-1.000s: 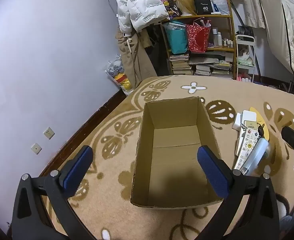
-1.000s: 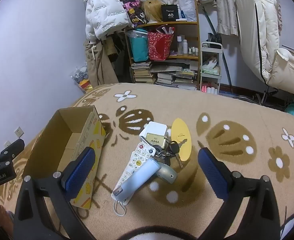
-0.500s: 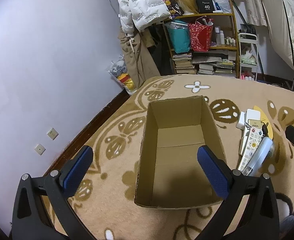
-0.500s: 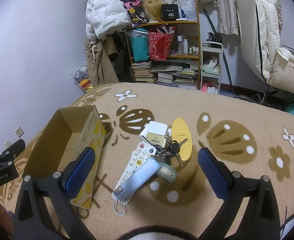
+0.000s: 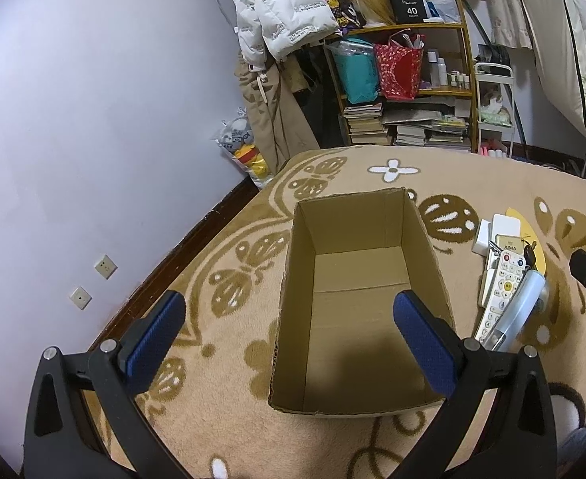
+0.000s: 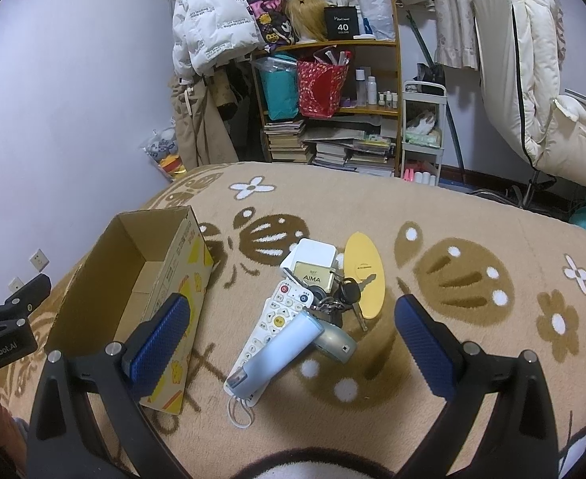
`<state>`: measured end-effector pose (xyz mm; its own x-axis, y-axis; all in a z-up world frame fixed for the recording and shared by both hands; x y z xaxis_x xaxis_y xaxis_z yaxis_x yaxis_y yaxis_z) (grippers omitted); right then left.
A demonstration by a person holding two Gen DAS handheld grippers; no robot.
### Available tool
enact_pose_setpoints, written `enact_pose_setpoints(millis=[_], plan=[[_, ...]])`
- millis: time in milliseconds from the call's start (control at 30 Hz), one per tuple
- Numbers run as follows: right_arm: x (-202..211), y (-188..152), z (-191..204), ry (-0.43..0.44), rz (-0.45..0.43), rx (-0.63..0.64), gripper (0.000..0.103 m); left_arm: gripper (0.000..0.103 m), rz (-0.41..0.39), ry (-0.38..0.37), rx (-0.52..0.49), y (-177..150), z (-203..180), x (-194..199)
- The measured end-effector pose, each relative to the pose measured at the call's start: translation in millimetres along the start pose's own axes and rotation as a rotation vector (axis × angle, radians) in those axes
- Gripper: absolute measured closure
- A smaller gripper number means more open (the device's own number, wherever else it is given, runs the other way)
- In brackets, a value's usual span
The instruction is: Organize rigid objects
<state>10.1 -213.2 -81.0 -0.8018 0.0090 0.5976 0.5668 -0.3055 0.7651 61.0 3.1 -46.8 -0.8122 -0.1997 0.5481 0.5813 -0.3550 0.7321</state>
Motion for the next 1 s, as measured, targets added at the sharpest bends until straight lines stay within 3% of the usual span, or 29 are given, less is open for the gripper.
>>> enact_pose_setpoints(millis=[1000], plan=[[-2.0,-2.5,1.5,0.000,0.006,-0.001,0.000,0.000,-0.004,0.013,-0.008,0.2,4.4,0.4]])
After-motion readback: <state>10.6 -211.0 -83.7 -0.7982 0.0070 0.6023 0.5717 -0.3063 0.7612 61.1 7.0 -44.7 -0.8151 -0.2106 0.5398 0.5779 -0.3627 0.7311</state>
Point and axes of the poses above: each gripper's, at about its wrist camera, not at the fingertips, and x roughly against the way its jaws point, z to its left, y to its top, the point moved 7 cm from there along -x, roughly the way its jaws point, and after that the axes turned 10 degrees about y, right-handed, at the moved point
